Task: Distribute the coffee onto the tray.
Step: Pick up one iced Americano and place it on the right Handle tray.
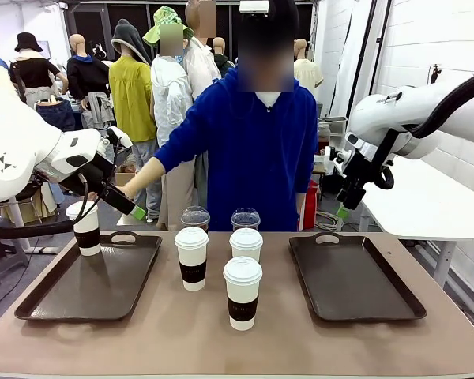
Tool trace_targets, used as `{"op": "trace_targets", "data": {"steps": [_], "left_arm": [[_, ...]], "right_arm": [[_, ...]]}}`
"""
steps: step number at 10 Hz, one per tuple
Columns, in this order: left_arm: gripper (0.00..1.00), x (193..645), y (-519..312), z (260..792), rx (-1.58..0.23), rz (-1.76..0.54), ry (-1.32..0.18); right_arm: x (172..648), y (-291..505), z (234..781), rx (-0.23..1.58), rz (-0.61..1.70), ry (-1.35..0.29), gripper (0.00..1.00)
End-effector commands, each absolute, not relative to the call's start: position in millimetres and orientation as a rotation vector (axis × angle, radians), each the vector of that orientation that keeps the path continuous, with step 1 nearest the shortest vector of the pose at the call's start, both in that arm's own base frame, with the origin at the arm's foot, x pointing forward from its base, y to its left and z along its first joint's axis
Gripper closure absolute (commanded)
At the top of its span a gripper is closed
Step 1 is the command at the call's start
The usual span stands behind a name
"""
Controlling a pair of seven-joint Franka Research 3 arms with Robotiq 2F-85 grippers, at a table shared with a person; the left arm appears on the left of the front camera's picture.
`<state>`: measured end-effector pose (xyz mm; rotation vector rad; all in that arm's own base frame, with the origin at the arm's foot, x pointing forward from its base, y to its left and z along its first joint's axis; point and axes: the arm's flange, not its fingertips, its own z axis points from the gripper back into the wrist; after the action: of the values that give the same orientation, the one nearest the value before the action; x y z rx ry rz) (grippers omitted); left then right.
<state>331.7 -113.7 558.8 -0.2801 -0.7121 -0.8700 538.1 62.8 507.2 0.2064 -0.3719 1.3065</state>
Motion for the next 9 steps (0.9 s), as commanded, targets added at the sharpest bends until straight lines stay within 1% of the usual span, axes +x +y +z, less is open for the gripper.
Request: {"op": "trace_targets", "data": {"steps": [1, 5, 9], "left_arm": [[0.0, 332.1, -112.3, 559.0, -0.286, -0.868, -0.713], [0.0, 332.1, -112.3, 559.0, -0.286, -0.868, -0.713], [0.0, 332.1, -112.3, 559.0, -0.286, -0.868, -0.713]], "right_arm": [[572.7, 61.9, 481.0, 0.341, 1.351, -0.401, 0.0], [608.6, 58.9, 426.5, 0.574, 1.41, -0.522, 0.0], [622.7, 59.6, 382.7, 0.718, 1.4, -0.641, 0.0]]}}
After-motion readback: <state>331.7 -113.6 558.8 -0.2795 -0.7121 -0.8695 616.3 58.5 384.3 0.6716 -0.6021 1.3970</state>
